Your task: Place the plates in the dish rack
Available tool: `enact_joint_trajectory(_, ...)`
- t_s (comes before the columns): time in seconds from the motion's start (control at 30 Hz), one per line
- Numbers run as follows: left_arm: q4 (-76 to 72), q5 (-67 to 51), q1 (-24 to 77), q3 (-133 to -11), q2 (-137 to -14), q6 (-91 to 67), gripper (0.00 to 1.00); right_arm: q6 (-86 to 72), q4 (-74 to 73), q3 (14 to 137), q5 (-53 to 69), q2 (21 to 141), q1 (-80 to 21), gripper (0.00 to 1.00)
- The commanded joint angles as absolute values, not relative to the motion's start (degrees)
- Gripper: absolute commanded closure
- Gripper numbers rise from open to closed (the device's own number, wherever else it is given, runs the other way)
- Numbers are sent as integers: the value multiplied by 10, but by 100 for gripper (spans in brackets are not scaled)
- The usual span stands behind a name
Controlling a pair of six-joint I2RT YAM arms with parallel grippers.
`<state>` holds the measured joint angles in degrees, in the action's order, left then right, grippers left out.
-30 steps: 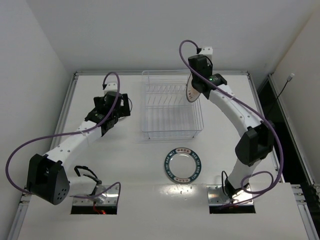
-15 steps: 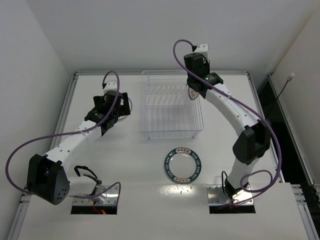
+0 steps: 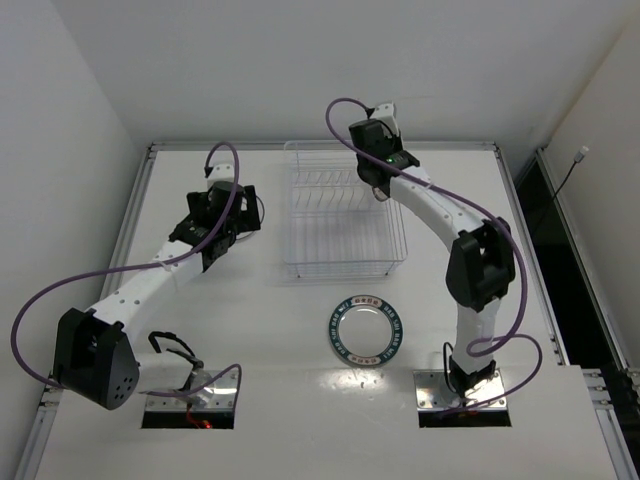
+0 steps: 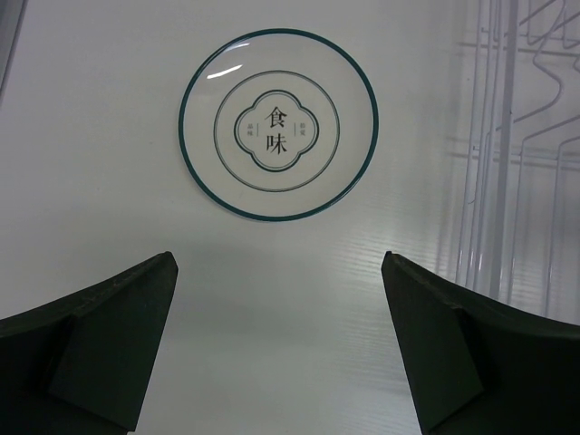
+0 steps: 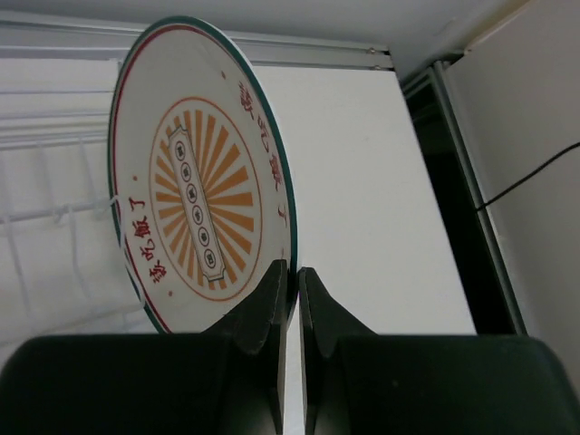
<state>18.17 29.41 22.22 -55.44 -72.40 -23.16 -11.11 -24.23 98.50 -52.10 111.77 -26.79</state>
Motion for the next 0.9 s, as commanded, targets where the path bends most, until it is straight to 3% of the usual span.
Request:
enact_joint_trajectory(0.0, 178, 303, 226, -577, -725, -232, 5, -112, -234, 1005, -523, 1128, -277, 100)
enact_joint_trajectory(0.4, 178, 303, 226, -577, -736, -232, 5, -134, -257, 995, -446, 1087, -294, 90)
enact_joint_trajectory(0.67, 178, 303, 226, -582, -736, -232, 5, -166, -293, 994, -464, 1081, -304, 63)
enact_joint_trajectory(0.77, 178, 303, 226, -582, -736, -232, 5, -184, -333, 1005, -464, 1033, -304, 50)
enact_joint_trajectory(0.87, 178, 308, 226, -582, -736, -232, 5, -212, -351, 933, -380, 928, -280, 35)
